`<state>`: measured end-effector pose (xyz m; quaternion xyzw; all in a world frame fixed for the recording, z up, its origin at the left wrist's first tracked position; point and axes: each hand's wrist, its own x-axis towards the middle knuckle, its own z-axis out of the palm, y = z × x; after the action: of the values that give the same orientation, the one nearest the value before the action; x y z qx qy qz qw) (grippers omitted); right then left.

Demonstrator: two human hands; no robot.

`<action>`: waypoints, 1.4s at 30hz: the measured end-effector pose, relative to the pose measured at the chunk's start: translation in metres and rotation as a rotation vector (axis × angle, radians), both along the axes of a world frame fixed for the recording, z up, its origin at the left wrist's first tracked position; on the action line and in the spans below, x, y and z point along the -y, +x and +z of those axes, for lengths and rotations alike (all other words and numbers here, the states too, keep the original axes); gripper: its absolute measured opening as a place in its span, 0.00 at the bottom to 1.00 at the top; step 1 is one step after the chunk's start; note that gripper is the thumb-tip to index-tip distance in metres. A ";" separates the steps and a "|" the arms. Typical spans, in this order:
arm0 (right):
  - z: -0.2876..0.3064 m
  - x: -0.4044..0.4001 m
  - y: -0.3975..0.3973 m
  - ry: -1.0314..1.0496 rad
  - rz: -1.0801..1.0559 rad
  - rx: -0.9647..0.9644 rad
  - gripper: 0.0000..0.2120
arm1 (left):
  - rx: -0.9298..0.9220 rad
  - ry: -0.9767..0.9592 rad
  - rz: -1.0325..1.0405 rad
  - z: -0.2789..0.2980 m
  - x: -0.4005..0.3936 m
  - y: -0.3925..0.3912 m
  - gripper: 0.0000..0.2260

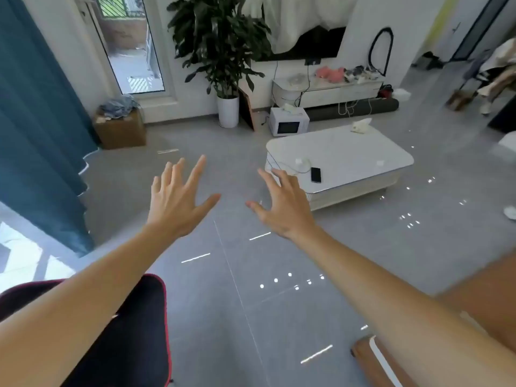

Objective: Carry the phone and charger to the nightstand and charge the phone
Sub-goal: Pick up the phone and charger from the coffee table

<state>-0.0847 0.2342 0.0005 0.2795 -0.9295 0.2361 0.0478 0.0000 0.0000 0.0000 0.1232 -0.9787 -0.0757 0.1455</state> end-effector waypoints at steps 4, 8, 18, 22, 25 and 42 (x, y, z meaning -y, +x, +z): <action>-0.042 -0.035 -0.014 0.023 -0.091 0.074 0.40 | 0.073 0.008 -0.084 -0.040 -0.038 -0.036 0.38; -0.088 -0.074 -0.045 0.034 -0.156 0.130 0.40 | 0.151 0.036 -0.175 -0.081 -0.081 -0.089 0.39; -0.181 -0.159 -0.194 0.056 -0.276 0.288 0.39 | 0.337 0.047 -0.233 -0.174 -0.167 -0.253 0.39; -0.205 -0.184 -0.267 0.097 -0.280 0.322 0.40 | 0.370 0.062 -0.214 -0.201 -0.184 -0.325 0.38; -0.215 -0.197 -0.320 0.101 -0.287 0.329 0.36 | 0.382 0.070 -0.210 -0.212 -0.190 -0.371 0.38; -0.331 -0.137 -0.629 0.099 -0.349 0.446 0.37 | 0.417 0.104 -0.233 -0.324 -0.136 -0.700 0.33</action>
<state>-0.7134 0.3716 -0.3309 0.0582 -0.9614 0.2345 -0.1317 -0.7001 0.1357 -0.3242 0.0296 -0.9900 -0.1151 -0.0758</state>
